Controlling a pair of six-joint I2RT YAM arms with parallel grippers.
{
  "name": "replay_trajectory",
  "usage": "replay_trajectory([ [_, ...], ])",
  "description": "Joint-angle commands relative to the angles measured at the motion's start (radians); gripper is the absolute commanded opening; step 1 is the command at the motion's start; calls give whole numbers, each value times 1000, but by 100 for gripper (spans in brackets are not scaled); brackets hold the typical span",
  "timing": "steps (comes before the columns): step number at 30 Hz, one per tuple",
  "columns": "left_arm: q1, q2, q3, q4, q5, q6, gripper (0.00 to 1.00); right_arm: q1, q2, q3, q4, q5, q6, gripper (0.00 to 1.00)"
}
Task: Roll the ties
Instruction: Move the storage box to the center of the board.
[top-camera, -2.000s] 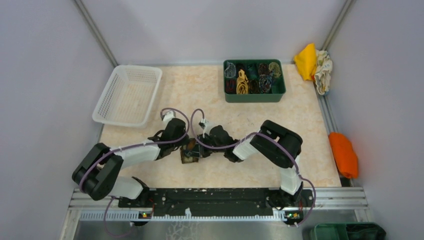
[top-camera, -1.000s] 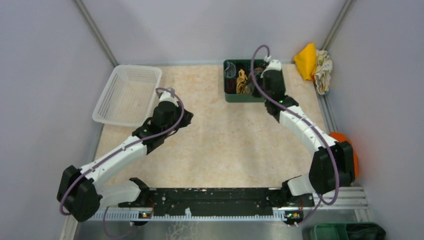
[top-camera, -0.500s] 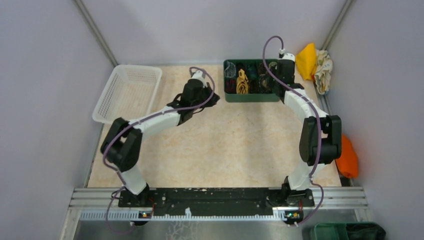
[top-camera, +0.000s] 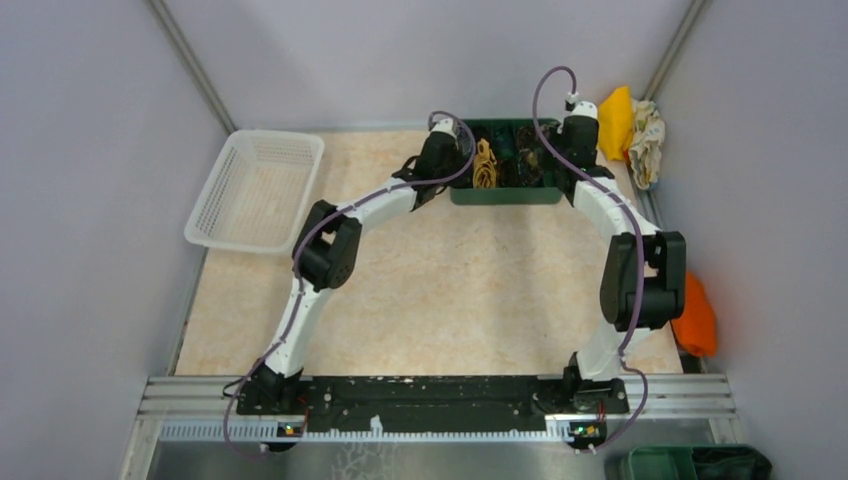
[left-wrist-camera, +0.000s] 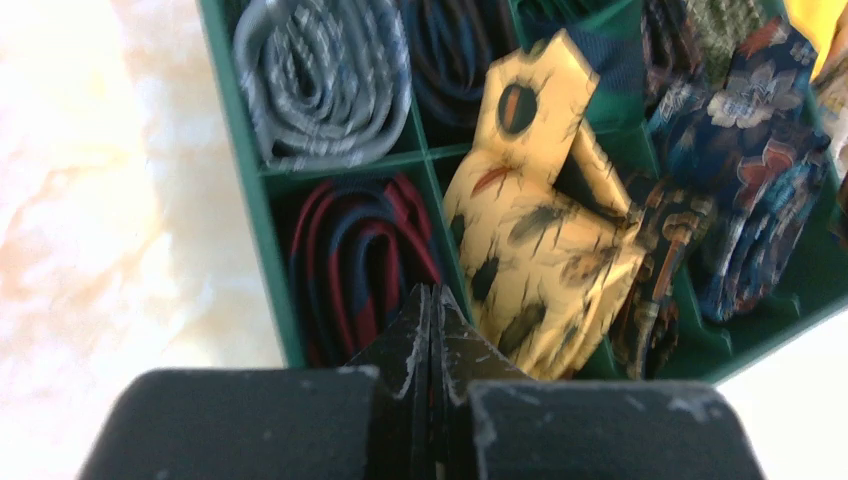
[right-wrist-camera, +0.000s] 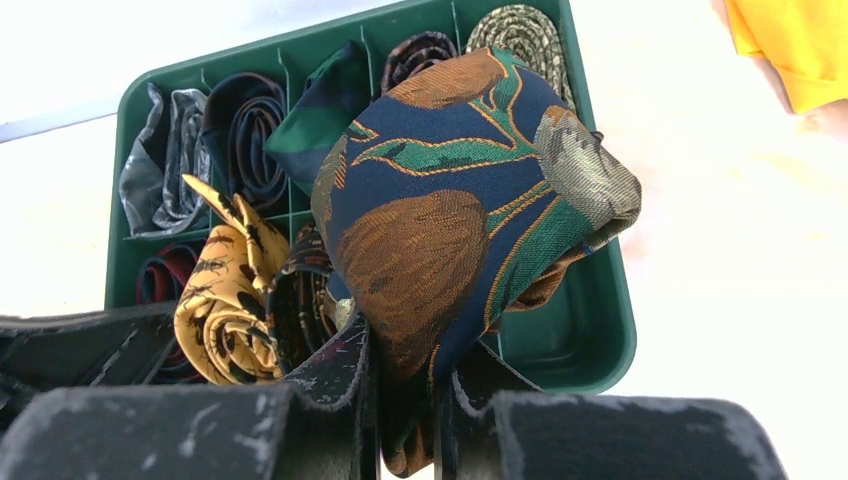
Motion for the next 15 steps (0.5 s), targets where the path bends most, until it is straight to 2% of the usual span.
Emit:
replay_trajectory([
  [1, -8, 105, 179, -220, -147, 63, 0, -16, -43, 50, 83, -17, 4, 0],
  [4, -10, 160, 271, -335, -201, 83, 0, -16, -38, 50, 77, -13, -7, 0],
  [7, -11, 148, 228, -388, -230, 88, 0, -16, -41, 36, 77, 2, -18, 0],
  [9, -11, 108, 132, -395, -227, 76, 0, -16, -43, 27, 77, 17, -28, 0],
  [13, -12, -21, -183, -341, -248, 21, 0, -16, -35, 14, 66, 57, -54, 0],
  [15, -11, -60, -275, -351, -273, -19, 0, -16, -36, 1, 63, 62, -62, 0],
])
